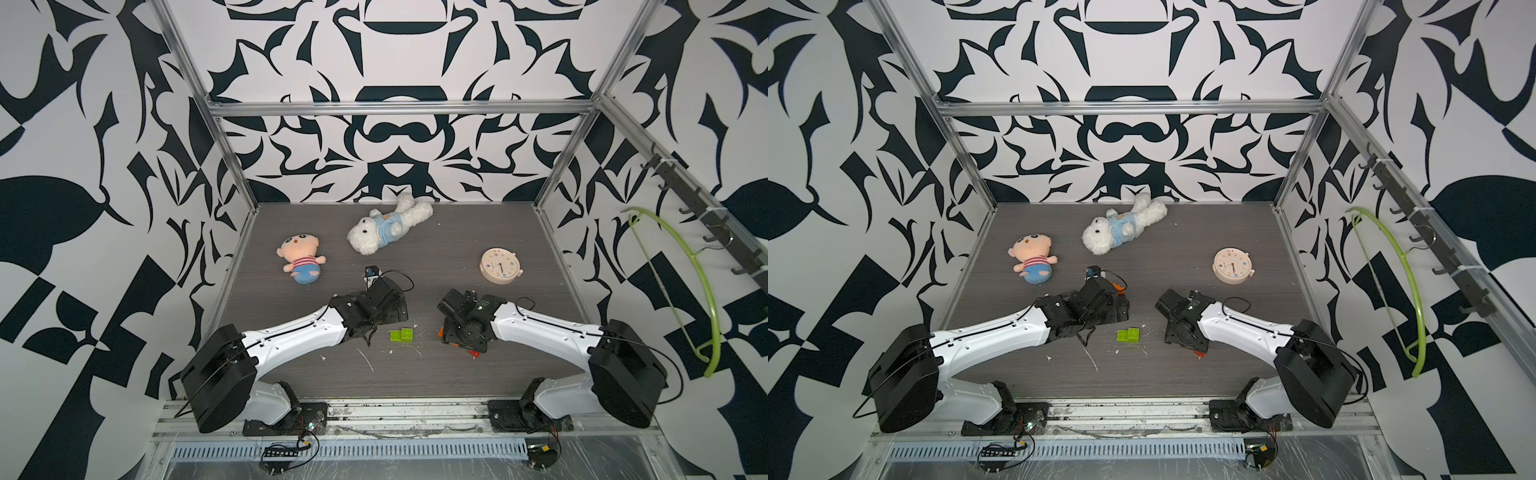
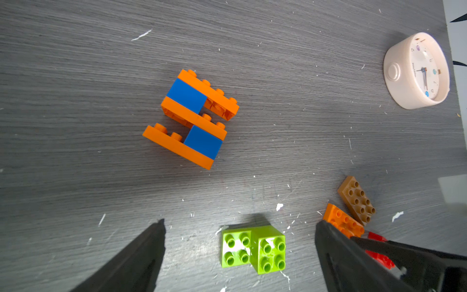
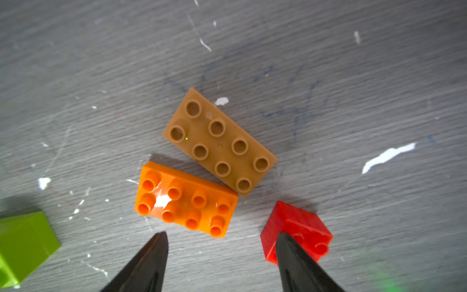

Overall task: Assemble the number 5 with lego
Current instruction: Move the lego brick at the center of the board.

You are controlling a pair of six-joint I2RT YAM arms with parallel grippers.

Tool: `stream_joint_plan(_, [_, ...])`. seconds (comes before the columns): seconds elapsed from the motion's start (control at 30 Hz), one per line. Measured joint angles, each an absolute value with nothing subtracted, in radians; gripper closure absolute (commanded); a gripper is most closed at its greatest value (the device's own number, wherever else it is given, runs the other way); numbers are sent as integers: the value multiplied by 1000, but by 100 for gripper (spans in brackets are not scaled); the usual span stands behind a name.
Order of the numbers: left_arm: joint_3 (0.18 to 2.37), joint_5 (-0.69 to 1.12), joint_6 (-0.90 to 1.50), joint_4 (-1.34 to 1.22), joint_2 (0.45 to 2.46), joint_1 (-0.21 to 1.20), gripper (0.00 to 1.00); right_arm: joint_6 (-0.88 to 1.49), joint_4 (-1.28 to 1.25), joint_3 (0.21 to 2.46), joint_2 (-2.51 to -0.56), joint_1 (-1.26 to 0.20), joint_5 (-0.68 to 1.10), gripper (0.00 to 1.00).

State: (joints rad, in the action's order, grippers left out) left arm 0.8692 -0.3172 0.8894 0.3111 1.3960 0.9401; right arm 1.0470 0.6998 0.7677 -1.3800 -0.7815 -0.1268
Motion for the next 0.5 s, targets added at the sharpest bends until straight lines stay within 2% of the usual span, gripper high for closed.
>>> stream_joint_plan(0.23, [869, -318, 889, 311, 1396, 940, 1, 1051, 685, 792, -1418, -797, -126, 14])
stream_joint_plan(0.5, [869, -321, 889, 312, 1396, 940, 1, 1060, 653, 814, -1470, -811, -125, 10])
